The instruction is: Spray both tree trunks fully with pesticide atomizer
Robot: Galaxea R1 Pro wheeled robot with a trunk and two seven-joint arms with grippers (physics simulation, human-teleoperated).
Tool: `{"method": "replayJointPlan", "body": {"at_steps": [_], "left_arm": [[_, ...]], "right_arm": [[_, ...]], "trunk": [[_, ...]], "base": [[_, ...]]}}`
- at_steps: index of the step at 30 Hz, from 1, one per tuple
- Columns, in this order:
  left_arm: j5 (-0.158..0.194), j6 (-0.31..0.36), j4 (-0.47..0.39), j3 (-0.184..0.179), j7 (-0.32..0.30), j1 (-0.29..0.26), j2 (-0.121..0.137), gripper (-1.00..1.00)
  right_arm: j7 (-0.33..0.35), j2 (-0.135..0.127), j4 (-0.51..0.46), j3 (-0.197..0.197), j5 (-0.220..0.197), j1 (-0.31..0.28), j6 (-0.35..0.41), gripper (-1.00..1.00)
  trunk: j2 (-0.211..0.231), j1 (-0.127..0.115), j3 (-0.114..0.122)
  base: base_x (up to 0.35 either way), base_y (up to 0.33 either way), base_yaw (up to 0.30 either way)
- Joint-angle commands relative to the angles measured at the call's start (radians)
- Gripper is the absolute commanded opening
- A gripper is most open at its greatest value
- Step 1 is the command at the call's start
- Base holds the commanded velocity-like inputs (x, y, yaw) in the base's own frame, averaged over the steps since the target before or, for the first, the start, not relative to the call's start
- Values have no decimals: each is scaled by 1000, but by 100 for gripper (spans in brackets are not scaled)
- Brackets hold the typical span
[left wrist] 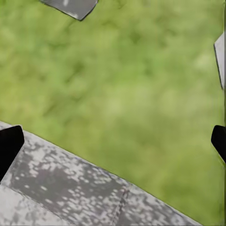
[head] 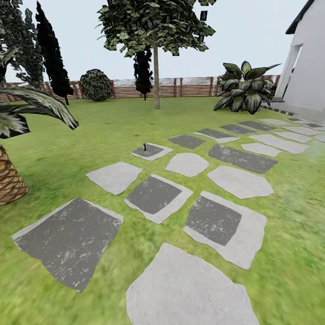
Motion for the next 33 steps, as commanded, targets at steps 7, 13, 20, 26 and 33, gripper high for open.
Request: {"method": "replayJointPlan", "body": {"at_steps": [7,13,20,26,33], "left_arm": [[3,-4,0,0,1,0,0,100],[3,-4,1,0,1,0,0,100],[3,-4,1,0,1,0,0,100],[3,-4,1,0,1,-1,0,100],[3,-4,1,0,1,0,0,100]], "right_arm": [[-4,0,0,0,3,-1,-3,100],[-3,0,0,0,3,-1,-2,100],[-4,0,0,0,3,-1,-3,100],[-4,0,0,0,3,-1,-3,100],[-4,0,0,0,3,-1,-3,100]], "trunk": [[0,0,-1],[0,0,-1],[0,0,-1],[0,0,-1],[0,0,-1]], "base": [[339,0,0],[339,0,0],[339,0,0],[339,0,0],[339,0,0]]}}
